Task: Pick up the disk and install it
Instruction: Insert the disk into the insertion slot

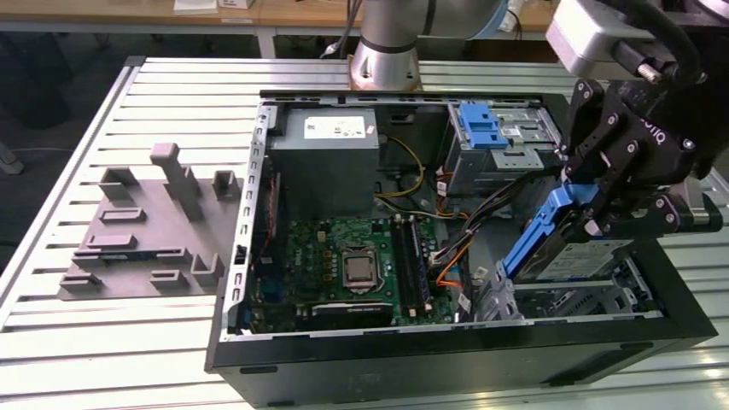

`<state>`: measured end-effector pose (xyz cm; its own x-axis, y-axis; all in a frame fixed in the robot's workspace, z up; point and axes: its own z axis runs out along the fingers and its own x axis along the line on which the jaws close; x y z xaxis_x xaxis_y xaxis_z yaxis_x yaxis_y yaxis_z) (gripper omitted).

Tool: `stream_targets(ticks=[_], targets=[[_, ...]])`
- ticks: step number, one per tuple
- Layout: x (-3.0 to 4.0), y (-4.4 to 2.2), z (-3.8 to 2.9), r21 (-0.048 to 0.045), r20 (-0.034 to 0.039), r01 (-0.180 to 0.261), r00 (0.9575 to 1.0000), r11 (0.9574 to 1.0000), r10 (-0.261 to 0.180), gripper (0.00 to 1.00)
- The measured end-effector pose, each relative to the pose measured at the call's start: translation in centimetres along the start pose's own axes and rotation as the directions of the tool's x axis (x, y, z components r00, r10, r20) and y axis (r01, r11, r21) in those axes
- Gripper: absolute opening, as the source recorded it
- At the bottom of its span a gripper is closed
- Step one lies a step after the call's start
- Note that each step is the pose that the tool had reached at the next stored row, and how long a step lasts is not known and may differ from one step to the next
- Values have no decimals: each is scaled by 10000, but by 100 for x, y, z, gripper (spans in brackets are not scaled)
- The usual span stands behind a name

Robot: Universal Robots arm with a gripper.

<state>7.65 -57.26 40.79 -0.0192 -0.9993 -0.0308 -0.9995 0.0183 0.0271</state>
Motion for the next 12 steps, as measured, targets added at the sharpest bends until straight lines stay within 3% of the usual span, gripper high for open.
stream_targets(ticks=[12], targets=[[4,-4,140,-1,1,0,10000,10000,0,36]])
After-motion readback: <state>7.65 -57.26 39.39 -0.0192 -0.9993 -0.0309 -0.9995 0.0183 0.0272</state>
